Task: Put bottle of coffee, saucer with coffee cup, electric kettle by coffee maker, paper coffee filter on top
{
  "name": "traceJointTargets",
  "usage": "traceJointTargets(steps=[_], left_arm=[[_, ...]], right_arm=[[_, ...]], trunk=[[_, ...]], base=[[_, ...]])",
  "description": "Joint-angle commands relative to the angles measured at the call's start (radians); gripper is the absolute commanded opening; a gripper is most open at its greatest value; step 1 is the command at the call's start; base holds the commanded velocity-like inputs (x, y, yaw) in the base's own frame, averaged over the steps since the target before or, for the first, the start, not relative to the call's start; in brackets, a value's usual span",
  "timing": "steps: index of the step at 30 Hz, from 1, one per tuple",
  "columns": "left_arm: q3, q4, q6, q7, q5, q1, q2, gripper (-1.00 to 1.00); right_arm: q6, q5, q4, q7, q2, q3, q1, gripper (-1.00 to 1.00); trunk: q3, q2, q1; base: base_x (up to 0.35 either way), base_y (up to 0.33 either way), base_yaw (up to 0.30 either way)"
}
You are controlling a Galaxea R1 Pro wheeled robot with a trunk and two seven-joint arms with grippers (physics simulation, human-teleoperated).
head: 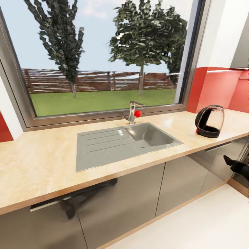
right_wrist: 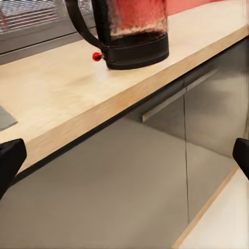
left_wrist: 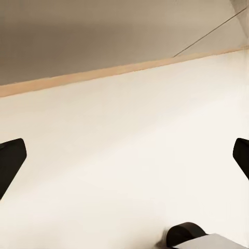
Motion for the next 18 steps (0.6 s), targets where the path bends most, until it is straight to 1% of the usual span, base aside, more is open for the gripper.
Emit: traceJointTargets(steps=[1,5,9,14,18], left_arm=[[-0.007,0.001,-0.007,0.000,0.006,-0.001,0.001,1.00],[-0.003,0.001,-0.006,0.000,0.006,-0.001,0.001,1.00],[-0.003,0.002,-0.006,0.000,0.007,-0.001,0.000,1.00],[-0.003,0.002,-0.006,0.000,0.007,-0.001,-0.001,1.00],[-0.003,0.002,-0.006,0.000,0.007,-0.001,-0.001,1.00]], right_arm=[[0.004,-0.008,-0.002,-0.007,0.001,0.000,-0.001,1.00],[0.005,-0.009,-0.003,-0.010,0.005,0.002,-0.002,1.00],[0.005,-0.009,-0.003,-0.010,0.014,0.003,-0.003,1.00],[0.004,-0.009,-0.004,-0.011,0.022,0.004,-0.003,1.00],[0.004,-0.009,-0.004,-0.012,0.032,0.016,-0.003,1.00]], trunk=[[-0.001,-0.001,0.000],[-0.001,-0.001,0.000],[-0.001,-0.001,0.000],[-0.001,-0.001,0.000],[-0.001,-0.001,0.000]], base=[[0.000,-0.227,0.000],[0.000,-0.208,0.000],[0.000,-0.078,0.037],[0.000,-0.017,0.218],[0.000,-0.156,0.260]])
